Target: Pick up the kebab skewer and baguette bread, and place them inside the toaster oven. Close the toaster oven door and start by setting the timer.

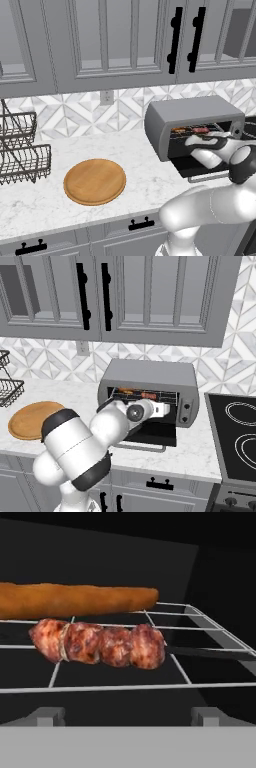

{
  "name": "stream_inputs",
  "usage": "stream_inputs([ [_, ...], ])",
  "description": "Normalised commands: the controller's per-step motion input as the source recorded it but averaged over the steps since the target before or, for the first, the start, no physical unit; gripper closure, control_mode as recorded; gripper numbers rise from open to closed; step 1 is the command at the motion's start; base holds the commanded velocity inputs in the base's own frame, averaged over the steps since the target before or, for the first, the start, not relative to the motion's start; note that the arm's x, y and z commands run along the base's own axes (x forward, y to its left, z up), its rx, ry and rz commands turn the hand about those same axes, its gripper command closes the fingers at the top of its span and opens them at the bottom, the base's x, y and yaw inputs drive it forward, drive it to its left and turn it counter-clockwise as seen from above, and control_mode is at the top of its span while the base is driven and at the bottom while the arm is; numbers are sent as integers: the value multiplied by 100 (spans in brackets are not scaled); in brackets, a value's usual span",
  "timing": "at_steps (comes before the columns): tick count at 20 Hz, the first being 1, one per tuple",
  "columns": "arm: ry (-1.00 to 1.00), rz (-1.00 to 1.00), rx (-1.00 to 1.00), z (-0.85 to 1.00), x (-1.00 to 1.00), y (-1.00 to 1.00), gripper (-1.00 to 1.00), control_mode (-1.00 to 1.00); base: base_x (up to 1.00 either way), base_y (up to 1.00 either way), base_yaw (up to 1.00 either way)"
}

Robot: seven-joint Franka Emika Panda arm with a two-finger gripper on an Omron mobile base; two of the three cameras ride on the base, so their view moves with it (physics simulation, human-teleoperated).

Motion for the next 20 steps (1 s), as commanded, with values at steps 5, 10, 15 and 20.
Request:
stream_inputs([
  [5, 5, 0, 0, 12, -69, -67, -100, -100, 0, 0, 0],
  [10, 20, 0, 0, 0, -90, -57, -100, -100, 0, 0, 0],
  [15, 23, 0, 0, 0, -79, -41, -100, -100, 0, 0, 0],
  [20, 11, 4, 2, -36, -51, -19, -100, -100, 0, 0, 0],
])
